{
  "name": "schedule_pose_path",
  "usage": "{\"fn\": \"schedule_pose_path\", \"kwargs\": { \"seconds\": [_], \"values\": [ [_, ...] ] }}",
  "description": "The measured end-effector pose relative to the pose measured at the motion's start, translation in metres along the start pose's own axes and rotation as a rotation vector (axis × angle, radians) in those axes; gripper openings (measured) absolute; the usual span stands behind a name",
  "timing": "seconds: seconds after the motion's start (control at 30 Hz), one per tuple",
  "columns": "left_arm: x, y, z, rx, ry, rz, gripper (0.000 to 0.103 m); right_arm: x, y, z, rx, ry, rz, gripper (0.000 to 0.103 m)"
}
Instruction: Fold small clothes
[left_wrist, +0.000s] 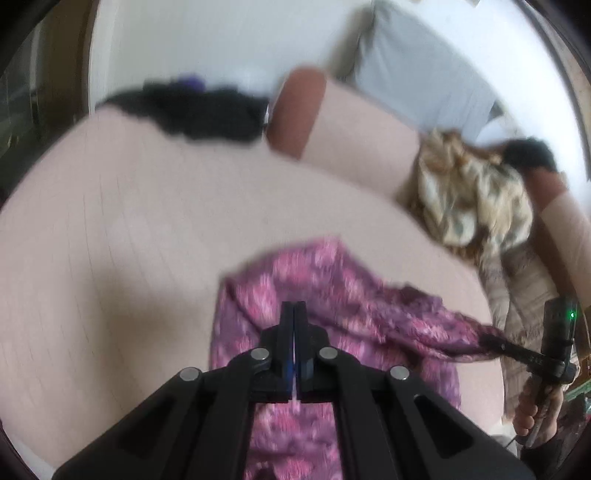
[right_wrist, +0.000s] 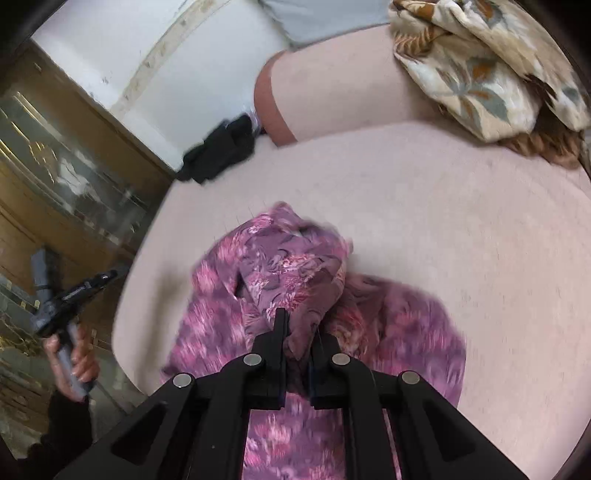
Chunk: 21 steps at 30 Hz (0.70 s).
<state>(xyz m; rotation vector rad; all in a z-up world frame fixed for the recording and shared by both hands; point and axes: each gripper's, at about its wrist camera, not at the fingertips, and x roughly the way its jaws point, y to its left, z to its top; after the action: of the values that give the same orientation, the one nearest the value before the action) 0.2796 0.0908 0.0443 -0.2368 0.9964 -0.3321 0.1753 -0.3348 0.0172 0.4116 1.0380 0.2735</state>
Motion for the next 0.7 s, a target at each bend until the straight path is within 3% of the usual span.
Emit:
{"fn": "schedule_pose_path", "kwargs": {
  "seconds": [0.03, 0.07, 0.1, 0.13, 0.17, 0.2, 0.27, 0.4, 0.5, 0.6, 0.67, 0.7],
  "values": [
    [0.01, 0.0, 0.001, -0.002, 0.029, 0.028, 0.002, 0.007, -0.005, 0.001, 0.019, -0.005, -0.017, 0.012],
    [0.018, -0.003, 0.005, 0.007, 0.051, 0.051, 0.013, 0.008, -0.011, 0.003, 0.019, -0.013, -0.026, 0.016],
    [0.03, -0.007, 0.013, 0.025, 0.071, 0.08, 0.031, 0.012, -0.022, 0.011, 0.036, -0.029, -0.036, 0.021],
    [0.034, -0.012, 0.017, 0.037, 0.073, 0.103, 0.042, 0.013, -0.03, 0.015, 0.063, -0.035, -0.03, 0.032],
    [0.037, -0.019, 0.02, 0.059, 0.07, 0.129, 0.059, 0.015, -0.045, 0.022, 0.119, -0.038, -0.008, 0.044],
    [0.044, -0.027, 0.026, 0.094, 0.072, 0.15, 0.066, 0.017, -0.054, 0.027, 0.153, -0.037, 0.011, 0.051],
    [0.066, -0.042, 0.042, 0.147, 0.078, 0.174, 0.066, 0.019, -0.062, 0.031, 0.174, -0.041, 0.068, 0.07],
    [0.136, -0.076, 0.067, 0.257, 0.173, 0.18, 0.068, 0.041, -0.082, 0.019, 0.253, 0.007, 0.175, 0.07],
    [0.21, -0.097, 0.077, 0.327, 0.288, 0.201, 0.068, 0.062, -0.094, 0.008, 0.279, 0.103, 0.144, 0.07],
    [0.266, -0.109, 0.082, 0.372, 0.349, 0.228, 0.068, 0.073, -0.093, 0.004, 0.281, 0.152, 0.226, 0.07],
    [0.285, -0.114, 0.082, 0.381, 0.356, 0.225, 0.068, 0.08, -0.084, 0.002, 0.246, 0.172, 0.211, 0.067],
    [0.286, -0.117, 0.081, 0.382, 0.326, 0.232, 0.062, 0.082, -0.078, 0.001, 0.219, 0.18, 0.185, 0.063]
  ]
}}
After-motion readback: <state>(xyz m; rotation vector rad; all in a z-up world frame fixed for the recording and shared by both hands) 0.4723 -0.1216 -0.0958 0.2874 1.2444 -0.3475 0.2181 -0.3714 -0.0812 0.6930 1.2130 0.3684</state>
